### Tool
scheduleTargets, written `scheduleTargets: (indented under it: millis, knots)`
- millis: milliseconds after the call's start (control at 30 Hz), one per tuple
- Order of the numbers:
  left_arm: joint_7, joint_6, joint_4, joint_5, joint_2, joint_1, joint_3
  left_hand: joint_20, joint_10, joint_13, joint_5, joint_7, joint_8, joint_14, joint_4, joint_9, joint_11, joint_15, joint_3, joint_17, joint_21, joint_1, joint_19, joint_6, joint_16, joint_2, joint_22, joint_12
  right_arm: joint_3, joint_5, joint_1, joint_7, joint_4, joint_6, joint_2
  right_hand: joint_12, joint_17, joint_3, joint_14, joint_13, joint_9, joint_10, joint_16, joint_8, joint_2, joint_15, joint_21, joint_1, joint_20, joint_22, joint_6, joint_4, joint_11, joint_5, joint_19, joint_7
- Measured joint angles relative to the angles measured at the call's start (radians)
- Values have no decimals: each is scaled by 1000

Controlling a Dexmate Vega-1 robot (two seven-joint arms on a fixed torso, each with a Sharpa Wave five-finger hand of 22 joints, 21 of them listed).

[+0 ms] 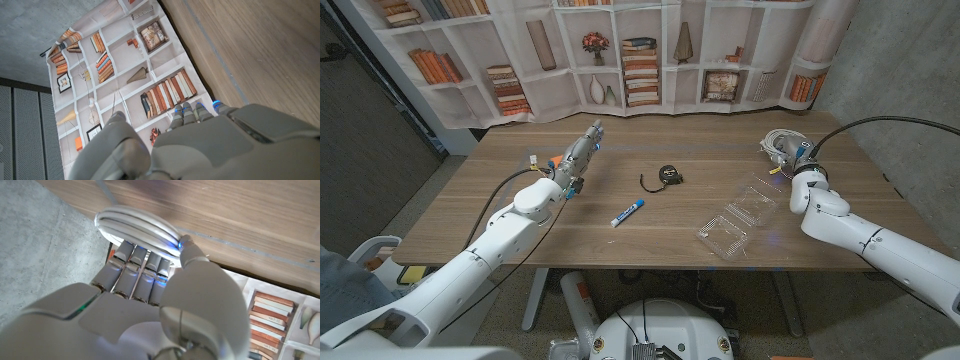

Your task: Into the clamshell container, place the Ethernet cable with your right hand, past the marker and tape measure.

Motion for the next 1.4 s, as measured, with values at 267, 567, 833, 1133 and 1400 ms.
scheduleTargets:
  millis: [267, 567, 833, 1133, 1400]
  knots:
    - [-7, -3, 10, 4, -5, -11, 6, 0, 0, 0, 0, 0, 0, 0, 0, 0, 0, 0, 0, 0, 0, 0, 0, 0, 0, 0, 0, 0, 25, -10, -34, -5, -45, 16, -27, -6, 0, -3, 0, -4, 0, 0, 0, -6, 9, 0, 4, 9, 0, 0, 2, 0, 0, -3, 0, -2]
    - [-8, -3, 9, 6, -5, -14, 8, 0, 0, 0, 0, 0, 0, 0, 0, 0, 0, 0, 0, 0, 0, 0, 0, 0, 0, 0, 0, 0, 69, -17, -87, -15, -100, 46, -61, -8, 0, -3, 0, -6, -1, 3, 0, -9, 4, 0, 4, 14, 0, 3, 5, 0, -3, -7, 0, -5]
    - [-4, -3, -8, 4, 2, -4, 3, 0, 0, 0, 0, 0, 0, 0, 0, 0, 0, 0, -8, 0, 0, 4, 0, 0, 0, 4, 0, 0, 123, 13, -145, -21, -156, 92, -101, -8, 0, -7, 0, -4, -1, 4, 0, -10, 4, 0, 3, 14, 0, 5, 5, 4, -3, -8, 0, -5]
    - [2, -4, -23, 1, 9, 8, -3, 0, 0, 0, 0, 0, 0, 0, 0, 0, 0, 0, -8, 0, 0, 4, 0, 0, 0, 4, 0, 0, 167, 16, -206, -22, -216, 111, -140, -8, 0, -8, 4, -1, 0, 5, 0, -13, 4, -4, 11, 14, 0, 4, 5, 3, -2, -11, 0, -5]
    - [3, -7, -34, 1, 11, 11, -5, 0, 0, 0, 0, 0, 0, 0, 0, 0, 0, 0, -8, 0, 0, 4, 0, 0, 0, 4, 0, 0, 201, 14, -259, -35, -259, 131, -166, -12, 3, -15, 3, -1, 0, 5, 0, -15, 7, -4, 11, 30, 0, 4, 5, 6, -2, -12, 0, -5]
